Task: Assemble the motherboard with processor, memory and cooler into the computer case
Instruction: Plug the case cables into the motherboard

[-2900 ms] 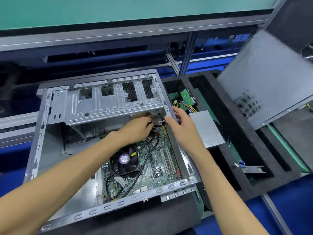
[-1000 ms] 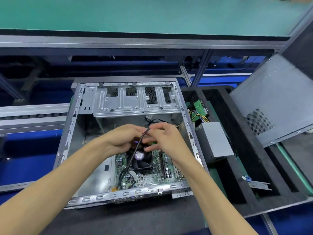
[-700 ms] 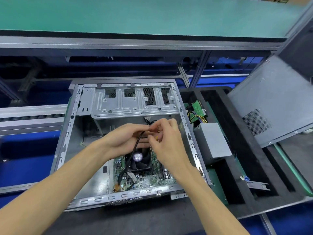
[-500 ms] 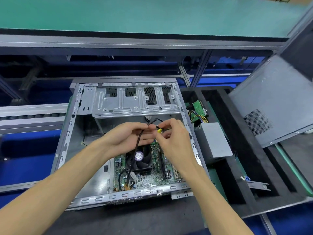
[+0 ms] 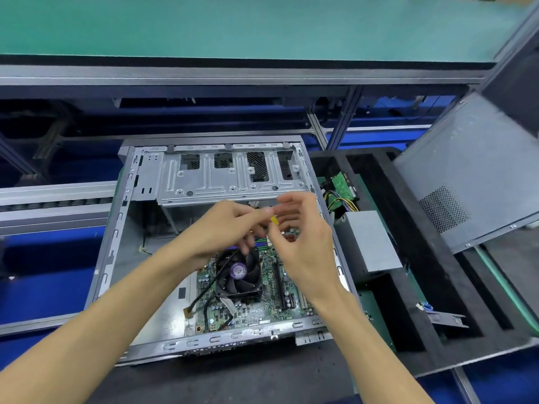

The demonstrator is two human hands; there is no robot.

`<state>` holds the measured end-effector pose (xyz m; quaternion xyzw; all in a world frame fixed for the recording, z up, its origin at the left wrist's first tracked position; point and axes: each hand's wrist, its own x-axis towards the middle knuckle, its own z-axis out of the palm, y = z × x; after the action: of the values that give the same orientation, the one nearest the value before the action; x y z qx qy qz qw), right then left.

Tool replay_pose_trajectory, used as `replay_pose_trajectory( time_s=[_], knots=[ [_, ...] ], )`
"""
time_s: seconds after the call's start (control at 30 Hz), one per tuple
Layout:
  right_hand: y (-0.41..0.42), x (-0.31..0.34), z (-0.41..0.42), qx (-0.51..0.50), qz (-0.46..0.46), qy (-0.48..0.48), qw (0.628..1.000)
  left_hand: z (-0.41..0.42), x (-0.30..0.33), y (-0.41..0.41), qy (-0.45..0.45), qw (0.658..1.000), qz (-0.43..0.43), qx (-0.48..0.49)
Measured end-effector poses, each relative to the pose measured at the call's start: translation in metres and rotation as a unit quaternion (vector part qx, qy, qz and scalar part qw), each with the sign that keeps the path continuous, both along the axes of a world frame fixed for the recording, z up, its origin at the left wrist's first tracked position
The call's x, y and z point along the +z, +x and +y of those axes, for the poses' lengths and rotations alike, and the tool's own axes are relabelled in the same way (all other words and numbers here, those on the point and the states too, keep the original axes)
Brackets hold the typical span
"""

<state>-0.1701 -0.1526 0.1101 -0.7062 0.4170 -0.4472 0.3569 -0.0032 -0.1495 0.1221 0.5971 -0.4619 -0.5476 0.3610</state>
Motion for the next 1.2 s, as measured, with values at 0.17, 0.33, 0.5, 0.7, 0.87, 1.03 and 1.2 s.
replay_pose_trajectory(
  time_s=[0.17, 0.33, 0.5, 0.7, 0.87, 1.03, 1.2],
  knots=[
    [-0.011, 0.008, 0.000, -0.020, -0.001, -0.048, 0.999, -0.008, 0.002, -0.004, 0.163, 0.926, 0.340, -0.005],
    [-0.020, 0.009, -0.003, 0.007, -0.032, -0.009, 0.999, -0.005, -0.010, -0.015, 0.193, 0.859, 0.475, 0.003],
    [-0.023, 0.003, -0.002, -0.008, -0.046, 0.018, 0.999, -0.005, -0.012, -0.014, 0.220, 0.831, 0.512, -0.006],
    [-0.023, 0.004, -0.005, -0.016, -0.036, -0.011, 0.999, -0.004, -0.014, -0.013, 0.224, 0.826, 0.517, -0.009],
    [-0.024, 0.004, -0.010, -0.006, -0.035, -0.011, 0.999, -0.004, -0.012, -0.013, 0.216, 0.835, 0.505, -0.004],
    [-0.031, 0.009, -0.018, 0.007, -0.041, 0.006, 0.999, -0.012, -0.014, -0.015, 0.201, 0.830, 0.519, 0.011],
    [-0.054, -0.003, -0.032, -0.095, -0.014, 0.046, 0.994, -0.030, -0.020, -0.026, 0.088, 0.925, 0.368, 0.035]
  ],
)
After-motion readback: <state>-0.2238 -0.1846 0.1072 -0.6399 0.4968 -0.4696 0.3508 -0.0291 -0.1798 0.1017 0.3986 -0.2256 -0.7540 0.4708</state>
